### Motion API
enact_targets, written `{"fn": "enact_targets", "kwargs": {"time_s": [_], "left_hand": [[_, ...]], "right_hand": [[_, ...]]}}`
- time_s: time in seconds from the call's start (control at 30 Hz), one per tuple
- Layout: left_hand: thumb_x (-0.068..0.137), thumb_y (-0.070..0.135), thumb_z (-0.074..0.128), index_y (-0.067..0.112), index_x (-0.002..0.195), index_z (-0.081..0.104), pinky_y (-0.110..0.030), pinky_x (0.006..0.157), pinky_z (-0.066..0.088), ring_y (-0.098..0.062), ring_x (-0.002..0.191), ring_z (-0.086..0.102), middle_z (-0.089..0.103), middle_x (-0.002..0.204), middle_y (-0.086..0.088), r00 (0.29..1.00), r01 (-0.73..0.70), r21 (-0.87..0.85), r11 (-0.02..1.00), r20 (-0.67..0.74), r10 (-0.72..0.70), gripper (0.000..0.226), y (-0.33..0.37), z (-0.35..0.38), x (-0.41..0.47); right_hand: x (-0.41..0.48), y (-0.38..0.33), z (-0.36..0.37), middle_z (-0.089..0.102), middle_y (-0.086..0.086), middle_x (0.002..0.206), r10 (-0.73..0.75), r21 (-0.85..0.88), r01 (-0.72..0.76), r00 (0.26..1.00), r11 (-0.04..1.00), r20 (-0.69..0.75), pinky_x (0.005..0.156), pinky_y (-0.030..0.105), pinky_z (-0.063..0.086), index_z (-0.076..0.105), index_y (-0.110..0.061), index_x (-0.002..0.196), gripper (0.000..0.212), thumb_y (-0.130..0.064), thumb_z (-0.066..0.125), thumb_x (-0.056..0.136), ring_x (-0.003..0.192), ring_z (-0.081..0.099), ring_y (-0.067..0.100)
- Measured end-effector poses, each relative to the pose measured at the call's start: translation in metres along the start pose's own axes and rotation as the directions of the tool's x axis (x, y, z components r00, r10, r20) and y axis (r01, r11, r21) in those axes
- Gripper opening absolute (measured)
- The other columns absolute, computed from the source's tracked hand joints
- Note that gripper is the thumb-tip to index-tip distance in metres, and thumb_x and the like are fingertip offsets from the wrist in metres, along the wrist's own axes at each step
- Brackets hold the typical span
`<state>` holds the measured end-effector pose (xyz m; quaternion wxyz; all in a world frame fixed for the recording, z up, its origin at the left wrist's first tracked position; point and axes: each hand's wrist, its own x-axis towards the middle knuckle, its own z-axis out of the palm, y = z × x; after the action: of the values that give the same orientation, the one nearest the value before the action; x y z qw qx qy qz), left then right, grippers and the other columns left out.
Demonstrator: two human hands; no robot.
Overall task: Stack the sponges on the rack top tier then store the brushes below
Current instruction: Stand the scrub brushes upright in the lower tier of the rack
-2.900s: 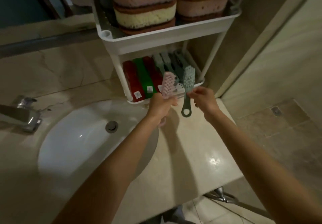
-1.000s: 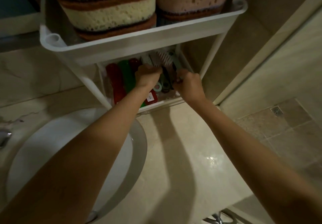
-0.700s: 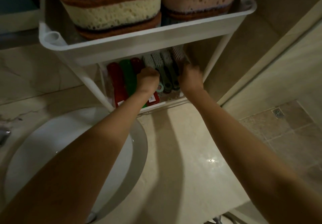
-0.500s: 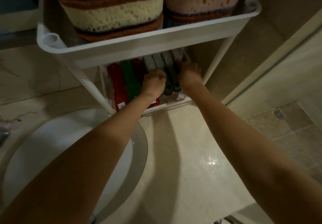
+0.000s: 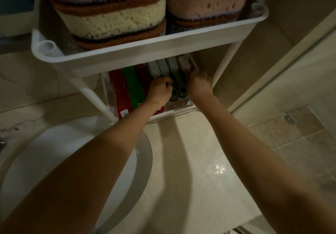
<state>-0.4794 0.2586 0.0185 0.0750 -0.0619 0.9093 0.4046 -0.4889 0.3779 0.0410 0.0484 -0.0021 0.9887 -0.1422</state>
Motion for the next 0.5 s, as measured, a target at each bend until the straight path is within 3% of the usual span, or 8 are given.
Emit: {"fn": "enact_targets", "kwargs": {"time_s": [0.23,0.4,0.5], "left_hand": [[0.097,0.009,0.035,0.008,0.130,0.049,-0.029,0.100,0.039,-0.026,0.124,0.047,0.049,0.136,-0.013,0.999,-0.021,0.007,1.000,0.030,0.020,0.036,-0.001,0.000,0.003],[0.093,-0.005,0.033,0.005,0.134,0.048,-0.037,0.110,0.033,-0.029,0.130,0.039,0.043,0.142,-0.014,0.961,-0.271,0.229,0.935,0.111,0.252,0.044,-0.004,0.004,0.002],[0.091,-0.005,0.037,0.010,0.137,0.045,-0.041,0.108,0.033,-0.028,0.134,0.034,0.039,0.146,-0.009,0.934,-0.357,0.354,0.865,0.168,0.316,0.049,-0.009,0.007,0.002]], "right_hand": [[0.001,-0.002,0.002,0.044,0.025,0.130,-0.020,-0.002,0.020,1.000,1.000,0.024,0.097,0.041,0.040,0.044,0.003,0.126,0.035,-0.001,0.041,0.092,0.118,0.046,0.038],[0.016,-0.007,0.000,0.052,0.022,0.123,0.010,0.059,-0.012,0.999,0.998,0.039,0.091,0.040,0.045,0.049,0.000,0.123,0.031,-0.009,0.043,0.095,0.111,0.054,0.035],[0.022,-0.006,0.001,0.054,0.020,0.122,0.060,0.156,-0.074,0.994,0.985,0.092,0.093,0.041,0.049,0.051,-0.002,0.123,0.030,-0.012,0.040,0.097,0.110,0.056,0.033]]}}
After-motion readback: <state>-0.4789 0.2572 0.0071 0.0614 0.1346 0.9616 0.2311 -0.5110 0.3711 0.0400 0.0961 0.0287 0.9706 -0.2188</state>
